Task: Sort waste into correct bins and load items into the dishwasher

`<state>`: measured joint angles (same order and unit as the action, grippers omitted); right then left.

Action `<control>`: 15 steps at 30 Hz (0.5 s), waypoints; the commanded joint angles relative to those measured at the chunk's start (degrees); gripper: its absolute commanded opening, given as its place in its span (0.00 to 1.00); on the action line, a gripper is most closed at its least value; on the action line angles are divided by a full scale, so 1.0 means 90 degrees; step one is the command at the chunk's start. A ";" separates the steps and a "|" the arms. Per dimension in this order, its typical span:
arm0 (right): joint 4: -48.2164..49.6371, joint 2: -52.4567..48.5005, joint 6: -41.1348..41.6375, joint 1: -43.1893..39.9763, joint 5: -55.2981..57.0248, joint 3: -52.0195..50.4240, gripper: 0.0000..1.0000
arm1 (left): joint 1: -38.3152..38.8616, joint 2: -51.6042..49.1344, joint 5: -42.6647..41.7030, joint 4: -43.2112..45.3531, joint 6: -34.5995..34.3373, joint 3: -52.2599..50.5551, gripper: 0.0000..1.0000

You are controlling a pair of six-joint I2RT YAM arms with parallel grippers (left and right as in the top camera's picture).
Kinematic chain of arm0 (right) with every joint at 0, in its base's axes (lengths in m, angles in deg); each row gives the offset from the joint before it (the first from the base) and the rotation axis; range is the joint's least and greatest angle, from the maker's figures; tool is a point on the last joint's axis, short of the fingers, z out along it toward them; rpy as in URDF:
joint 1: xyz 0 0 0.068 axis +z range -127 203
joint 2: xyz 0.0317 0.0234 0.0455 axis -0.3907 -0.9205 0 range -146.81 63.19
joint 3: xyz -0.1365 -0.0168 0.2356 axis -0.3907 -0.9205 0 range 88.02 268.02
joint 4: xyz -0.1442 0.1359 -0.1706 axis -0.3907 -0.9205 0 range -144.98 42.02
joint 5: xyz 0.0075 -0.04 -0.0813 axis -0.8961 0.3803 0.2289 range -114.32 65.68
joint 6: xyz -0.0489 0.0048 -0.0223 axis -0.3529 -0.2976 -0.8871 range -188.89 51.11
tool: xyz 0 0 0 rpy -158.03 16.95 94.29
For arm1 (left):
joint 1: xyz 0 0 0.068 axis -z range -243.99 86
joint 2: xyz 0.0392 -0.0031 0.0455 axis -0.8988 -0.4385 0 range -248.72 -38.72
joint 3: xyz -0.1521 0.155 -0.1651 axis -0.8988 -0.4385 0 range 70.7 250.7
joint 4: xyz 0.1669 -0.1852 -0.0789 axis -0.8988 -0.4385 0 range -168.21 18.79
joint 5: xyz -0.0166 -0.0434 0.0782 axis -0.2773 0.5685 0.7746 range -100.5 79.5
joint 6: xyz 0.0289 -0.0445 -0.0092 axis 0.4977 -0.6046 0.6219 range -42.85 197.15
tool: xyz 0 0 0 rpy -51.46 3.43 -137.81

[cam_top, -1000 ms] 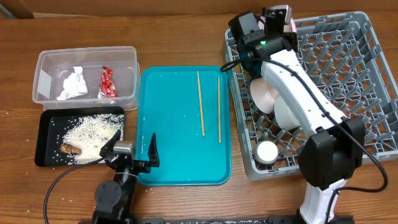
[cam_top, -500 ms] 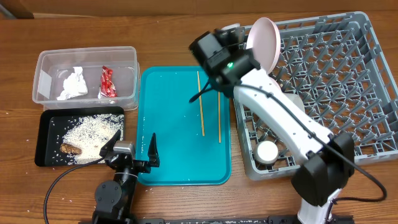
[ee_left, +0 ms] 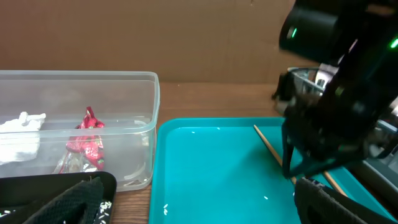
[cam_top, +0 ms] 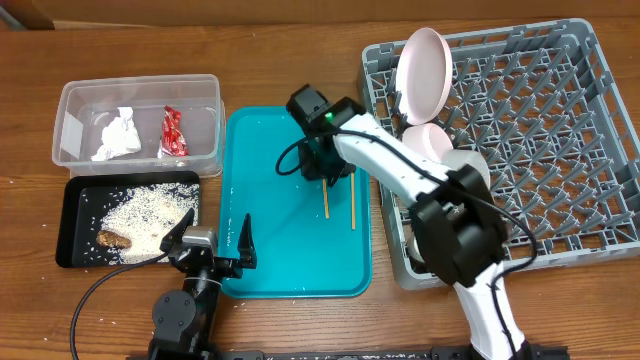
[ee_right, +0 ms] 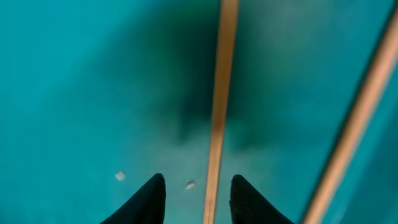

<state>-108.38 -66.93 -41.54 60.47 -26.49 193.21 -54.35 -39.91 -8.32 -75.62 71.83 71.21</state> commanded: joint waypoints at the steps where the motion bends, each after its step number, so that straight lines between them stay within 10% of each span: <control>1: -0.0034 -0.0219 0.0374 -0.0053 -0.0182 -0.0022 0.28 | -0.0034 0.0012 -0.0036 0.0017 0.0165 -0.0024 1.00; 3: -0.0199 -0.0277 0.0367 -0.0051 -0.0262 -0.0027 0.04 | -0.0034 0.0012 -0.0036 0.0017 0.0165 -0.0024 1.00; 15: -0.0772 0.1821 -0.1270 -0.0801 0.0719 0.0512 0.04 | -0.0034 0.0012 -0.0039 0.0017 0.0165 -0.0024 1.00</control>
<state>-116.34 -60.26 -45.84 56.58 -25.27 194.74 -54.35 -39.91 -8.32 -75.59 71.83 71.21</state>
